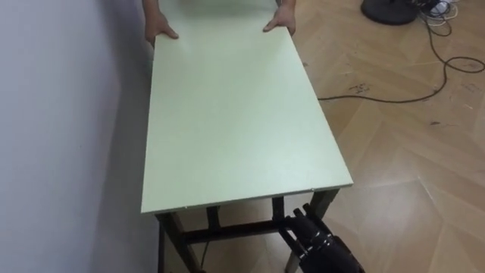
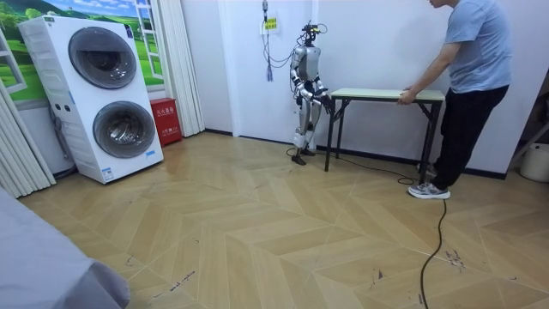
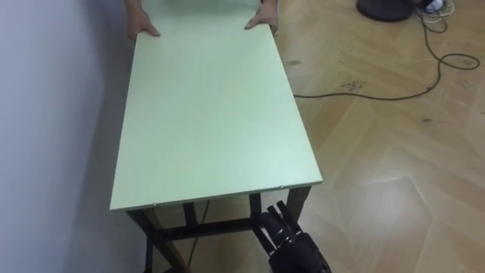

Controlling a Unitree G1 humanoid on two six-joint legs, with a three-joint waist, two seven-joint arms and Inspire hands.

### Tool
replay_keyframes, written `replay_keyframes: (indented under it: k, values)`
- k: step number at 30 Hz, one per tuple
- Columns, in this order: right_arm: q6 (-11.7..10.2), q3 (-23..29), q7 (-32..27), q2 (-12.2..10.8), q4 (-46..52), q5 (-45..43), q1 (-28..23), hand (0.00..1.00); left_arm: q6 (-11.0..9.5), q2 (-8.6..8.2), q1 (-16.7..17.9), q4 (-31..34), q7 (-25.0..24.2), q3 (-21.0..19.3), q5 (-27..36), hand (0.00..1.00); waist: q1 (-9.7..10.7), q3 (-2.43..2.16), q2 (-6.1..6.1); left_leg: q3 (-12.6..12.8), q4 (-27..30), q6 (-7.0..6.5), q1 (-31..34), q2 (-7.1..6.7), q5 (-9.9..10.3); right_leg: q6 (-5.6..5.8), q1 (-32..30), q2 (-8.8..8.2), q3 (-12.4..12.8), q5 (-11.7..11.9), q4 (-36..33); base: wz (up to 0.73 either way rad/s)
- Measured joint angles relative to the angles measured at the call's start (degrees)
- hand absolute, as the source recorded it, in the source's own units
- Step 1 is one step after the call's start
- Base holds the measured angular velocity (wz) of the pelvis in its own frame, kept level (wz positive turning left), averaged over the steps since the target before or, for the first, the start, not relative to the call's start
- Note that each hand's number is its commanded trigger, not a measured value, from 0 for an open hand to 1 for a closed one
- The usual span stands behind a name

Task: Move table with human

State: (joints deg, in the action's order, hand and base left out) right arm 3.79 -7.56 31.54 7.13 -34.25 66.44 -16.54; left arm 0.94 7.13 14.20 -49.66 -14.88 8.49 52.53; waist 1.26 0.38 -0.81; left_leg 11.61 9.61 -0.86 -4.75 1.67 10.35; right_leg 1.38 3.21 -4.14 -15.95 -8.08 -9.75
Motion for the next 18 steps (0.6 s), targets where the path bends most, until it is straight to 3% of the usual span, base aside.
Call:
replay_keyframes:
  k: [5, 9, 11, 18]
  values:
    - [-0.2, 1.5, 0.2, 0.1, -5.8, -4.1, 0.0, 0.00, -1.2, 0.15, -0.2, -2.1, 0.5, -1.3, -3.3, 0.00, 0.0, -0.08, 0.31, 0.1, 0.0, 0.00, 0.0, 0.04, 0.0, 0.00, 0.0, 0.08, 0.3, 0.0, 0.0, 0.00]
    - [-0.7, 2.3, -3.2, 0.2, -10.8, -7.1, 0.1, 0.00, -2.1, 0.38, 0.0, -3.9, 2.4, -1.9, -7.7, 0.00, 0.0, -0.05, 0.57, 0.0, 0.0, 0.00, -0.2, 0.01, 0.0, 0.00, 0.0, 0.08, 0.2, 0.0, 0.1, -0.01]
    - [-1.7, 4.4, -5.7, 0.2, -15.0, -10.6, 0.9, 0.00, -2.2, 0.43, 0.6, -6.5, 3.9, -3.4, -12.8, 0.00, 0.0, -0.02, 0.70, 0.2, 0.0, 0.00, -0.6, 0.01, 0.0, 0.00, 0.3, 0.10, 0.2, 0.0, 0.1, -0.06]
    - [-2.5, 6.7, -12.5, 0.2, -26.1, -19.4, 2.2, 0.00, -2.1, 0.54, 2.6, -11.4, 8.2, -9.0, -17.3, 0.00, -0.1, 0.33, 2.09, -0.5, -0.4, 0.02, -1.6, -0.11, 0.0, 0.02, 1.9, 0.14, 0.0, 0.0, 1.2, 0.05]
